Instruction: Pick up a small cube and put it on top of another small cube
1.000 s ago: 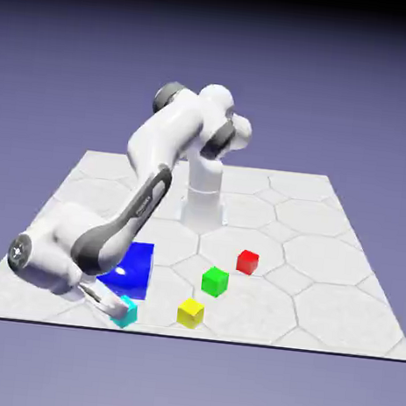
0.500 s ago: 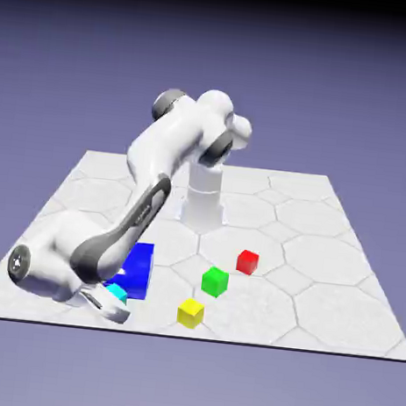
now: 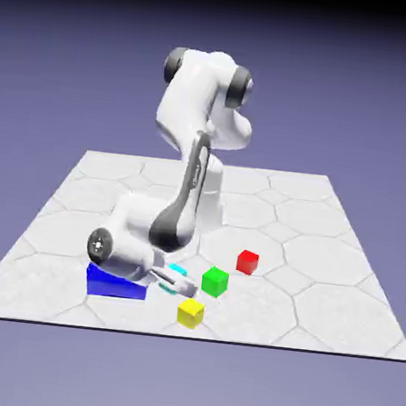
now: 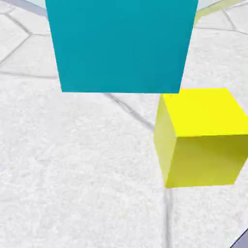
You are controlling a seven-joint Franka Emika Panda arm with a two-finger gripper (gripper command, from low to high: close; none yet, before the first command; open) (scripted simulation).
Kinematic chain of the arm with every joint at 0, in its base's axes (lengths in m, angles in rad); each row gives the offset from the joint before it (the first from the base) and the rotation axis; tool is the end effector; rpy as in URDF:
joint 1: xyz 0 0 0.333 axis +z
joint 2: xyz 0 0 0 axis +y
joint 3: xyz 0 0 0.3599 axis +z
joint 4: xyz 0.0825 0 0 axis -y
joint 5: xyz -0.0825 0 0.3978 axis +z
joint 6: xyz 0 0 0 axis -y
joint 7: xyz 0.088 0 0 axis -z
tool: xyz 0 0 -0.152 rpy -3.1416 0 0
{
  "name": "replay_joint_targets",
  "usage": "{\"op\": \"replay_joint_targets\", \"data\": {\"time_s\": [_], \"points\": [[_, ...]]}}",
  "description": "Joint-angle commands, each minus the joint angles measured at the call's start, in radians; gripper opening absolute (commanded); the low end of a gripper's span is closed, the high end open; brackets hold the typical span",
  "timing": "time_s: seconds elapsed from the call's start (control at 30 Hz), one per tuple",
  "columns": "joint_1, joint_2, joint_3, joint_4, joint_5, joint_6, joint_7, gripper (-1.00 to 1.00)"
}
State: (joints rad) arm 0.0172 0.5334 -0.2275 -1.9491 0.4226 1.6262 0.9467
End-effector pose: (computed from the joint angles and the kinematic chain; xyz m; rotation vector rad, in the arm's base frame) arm 0.5170 -0.0503 0.1788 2.1622 -1.8020 -1.2896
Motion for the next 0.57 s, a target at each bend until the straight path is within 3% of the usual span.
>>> {"op": "replay_joint_targets", "data": {"time_s": [0.0, 0.2, 0.27, 0.4, 0.43, 0.53], "points": [[0.0, -0.029, 0.023, -0.036, -0.016, 0.017, 0.009, -1.0], [0.0, -0.201, 0.163, -0.254, -0.097, 0.122, 0.064, -1.0], [0.0, -0.201, 0.163, -0.254, -0.097, 0.122, 0.064, -1.0], [0.02, -0.145, 0.186, -0.36, -0.054, 0.284, 0.032, -1.0], [0.02, -0.145, 0.186, -0.36, -0.054, 0.284, 0.032, 1.0], [0.009, -0.175, 0.174, -0.303, -0.077, 0.197, 0.049, 1.0]]}}
